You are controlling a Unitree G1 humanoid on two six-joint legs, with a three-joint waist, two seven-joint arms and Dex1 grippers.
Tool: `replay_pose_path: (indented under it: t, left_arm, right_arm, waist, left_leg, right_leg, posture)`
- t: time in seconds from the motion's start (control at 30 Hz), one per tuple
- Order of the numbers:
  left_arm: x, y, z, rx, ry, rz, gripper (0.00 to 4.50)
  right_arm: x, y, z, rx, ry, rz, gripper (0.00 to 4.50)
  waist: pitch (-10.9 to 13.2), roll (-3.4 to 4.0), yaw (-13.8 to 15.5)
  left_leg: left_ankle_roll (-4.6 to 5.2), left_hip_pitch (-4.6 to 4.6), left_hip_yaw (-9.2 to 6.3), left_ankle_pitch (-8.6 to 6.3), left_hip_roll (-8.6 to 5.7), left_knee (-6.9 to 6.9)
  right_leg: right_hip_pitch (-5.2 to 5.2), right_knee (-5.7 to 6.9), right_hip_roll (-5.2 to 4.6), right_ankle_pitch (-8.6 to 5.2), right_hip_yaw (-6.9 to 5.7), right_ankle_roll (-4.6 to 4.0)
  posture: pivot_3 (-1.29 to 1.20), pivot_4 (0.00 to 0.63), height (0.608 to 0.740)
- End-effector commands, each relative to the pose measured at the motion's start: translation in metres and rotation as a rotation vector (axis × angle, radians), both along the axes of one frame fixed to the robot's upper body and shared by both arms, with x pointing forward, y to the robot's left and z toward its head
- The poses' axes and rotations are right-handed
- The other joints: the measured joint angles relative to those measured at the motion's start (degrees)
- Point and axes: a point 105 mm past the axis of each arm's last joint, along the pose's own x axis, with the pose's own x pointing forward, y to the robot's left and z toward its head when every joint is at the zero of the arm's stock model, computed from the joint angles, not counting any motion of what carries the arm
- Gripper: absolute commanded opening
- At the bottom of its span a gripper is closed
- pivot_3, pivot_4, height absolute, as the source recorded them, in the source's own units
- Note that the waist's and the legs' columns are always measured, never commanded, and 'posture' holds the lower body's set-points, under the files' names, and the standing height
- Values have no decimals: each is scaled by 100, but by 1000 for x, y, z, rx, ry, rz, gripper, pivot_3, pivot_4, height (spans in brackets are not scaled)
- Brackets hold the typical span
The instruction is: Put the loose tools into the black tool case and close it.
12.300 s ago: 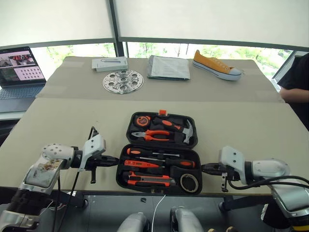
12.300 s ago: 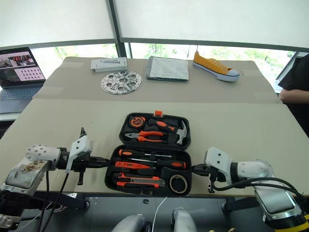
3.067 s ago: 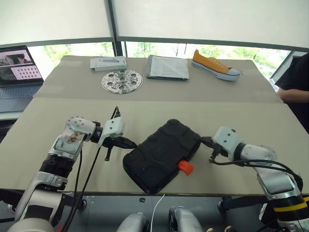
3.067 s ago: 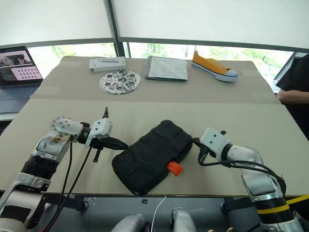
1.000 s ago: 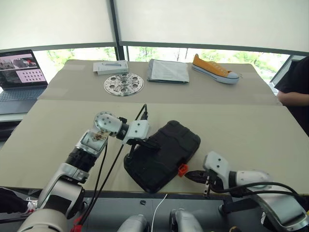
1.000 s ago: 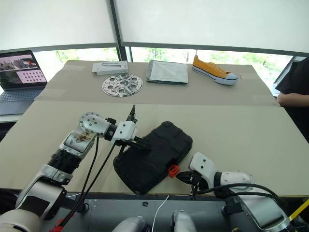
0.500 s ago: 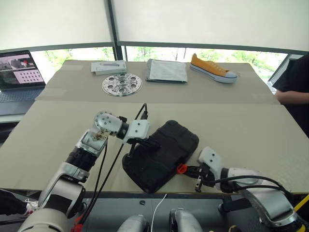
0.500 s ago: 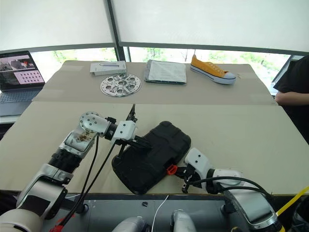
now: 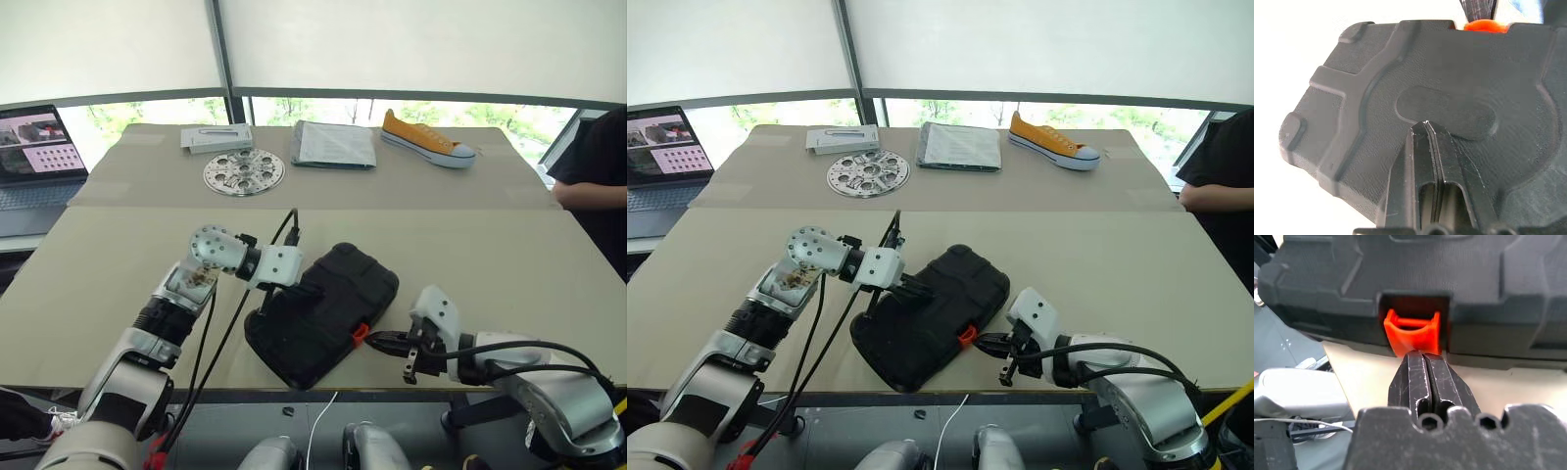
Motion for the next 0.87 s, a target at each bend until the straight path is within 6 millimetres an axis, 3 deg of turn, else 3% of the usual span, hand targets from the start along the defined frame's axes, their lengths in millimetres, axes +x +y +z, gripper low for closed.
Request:
replay_pose_path:
  t: [0.03, 0.2, 0.23, 0.27, 0.43, 0.6, 0.63, 0.73, 0.87]
  left_arm:
    - [-10, 0, -36, 101, 104, -5, 34]
    - [-6, 10, -25, 37, 166, 82, 34]
    - [-6, 17, -20, 17, 200, 112, 536]
    - [-7, 24, -16, -1, 230, 136, 675]
    - [-27, 84, 13, -77, 417, 321, 2366]
    - [-52, 140, 31, -87, 468, 525, 4188]
    - [-56, 146, 33, -90, 475, 550, 4215]
    - [-67, 164, 38, -127, 473, 639, 4215]
    - [-75, 173, 37, -154, 454, 690, 4215]
  right_arm:
    - [-1, 12, 30, 59, -144, 66, 0]
    - [-5, -5, 32, 5, -165, 68, 0]
    - [-6, -12, 35, 2, -166, 67, 579]
    - [-8, -17, 39, -8, -173, 74, 775]
    - [-15, -60, 70, -51, -193, 107, 2471]
    - [-18, -94, 97, -80, -169, 149, 4266]
    - [-17, -98, 99, -88, -166, 155, 4458]
    - [-11, -107, 108, -80, -151, 184, 4458]
    - [-1, -106, 114, -59, -155, 206, 4458]
  waist:
    - [-1, 0, -1]
    - [-3, 1, 5]
    - [-3, 1, 4]
    - [-3, 1, 4]
    - [-1, 3, -101]
    - [26, 14, -111]
    - [28, 16, -92]
    - [42, 30, -17]
    - [61, 44, 35]
  left_leg:
    - [0, 0, 0, 0, 0, 0]
    - [0, -1, 1, 0, -1, 1]
    - [0, -2, 0, 0, -2, -1]
    - [1, -2, 0, 0, -1, -2]
    - [7, 0, -9, -6, -4, -17]
    - [1, 0, -20, -13, -1, -19]
    - [2, 0, -19, -14, -1, -19]
    - [5, 0, -19, -17, -2, -18]
    - [7, -4, -15, -21, -5, -18]
  right_leg:
    - [0, 0, 0, 0, 0, 0]
    - [0, -1, 0, 0, 0, 1]
    - [-2, -1, 0, 0, 0, 1]
    - [-4, 0, 1, -1, 0, 1]
    - [-23, -4, 15, -1, 6, -3]
    - [-23, -10, 21, -6, 5, -11]
    - [-22, -11, 21, -6, 6, -11]
    - [-19, -15, 14, -6, 4, -10]
    - [-21, -14, 2, -5, -2, -9]
  posture:
    - [0, 150, 740]
    - [0, 150, 740]
    - [0, 150, 740]
    - [0, 150, 740]
    - [0, 150, 740]
    - [0, 150, 740]
    - [0, 150, 740]
    - [0, 150, 740]
    - [0, 150, 740]
